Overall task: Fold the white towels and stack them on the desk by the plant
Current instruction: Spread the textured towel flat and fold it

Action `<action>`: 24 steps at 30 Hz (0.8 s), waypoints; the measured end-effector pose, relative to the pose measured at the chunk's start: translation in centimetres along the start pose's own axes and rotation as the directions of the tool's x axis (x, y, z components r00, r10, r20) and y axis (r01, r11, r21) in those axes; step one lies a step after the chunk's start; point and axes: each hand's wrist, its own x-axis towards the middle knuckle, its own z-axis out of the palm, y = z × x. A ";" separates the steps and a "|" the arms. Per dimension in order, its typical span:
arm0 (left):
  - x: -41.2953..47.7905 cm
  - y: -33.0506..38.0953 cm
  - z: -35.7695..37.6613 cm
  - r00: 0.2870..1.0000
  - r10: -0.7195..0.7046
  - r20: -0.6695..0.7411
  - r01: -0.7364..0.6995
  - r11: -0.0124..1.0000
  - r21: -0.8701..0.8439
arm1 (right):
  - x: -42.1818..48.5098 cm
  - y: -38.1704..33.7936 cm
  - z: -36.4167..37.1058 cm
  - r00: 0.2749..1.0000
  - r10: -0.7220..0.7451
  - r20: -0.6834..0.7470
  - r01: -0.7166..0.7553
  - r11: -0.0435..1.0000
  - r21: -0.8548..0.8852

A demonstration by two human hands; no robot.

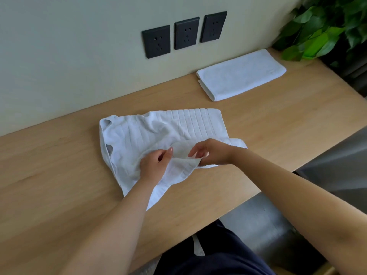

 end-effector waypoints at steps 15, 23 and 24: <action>-1.9 -2.1 -0.6 0.973 0.207 0.104 -0.231 0.901 0.366 | 1.6 2.0 7.1 0.890 0.261 -0.374 -0.112 0.920 0.376; 3.7 2.0 1.7 0.860 0.481 -0.173 -0.351 0.802 0.484 | 5.3 2.0 2.7 0.680 0.051 -0.732 -0.144 0.988 -0.064; 4.8 2.5 2.1 0.886 0.435 -0.163 -0.316 0.822 0.474 | 6.1 2.2 2.1 0.722 0.055 -0.690 -0.174 0.979 -0.105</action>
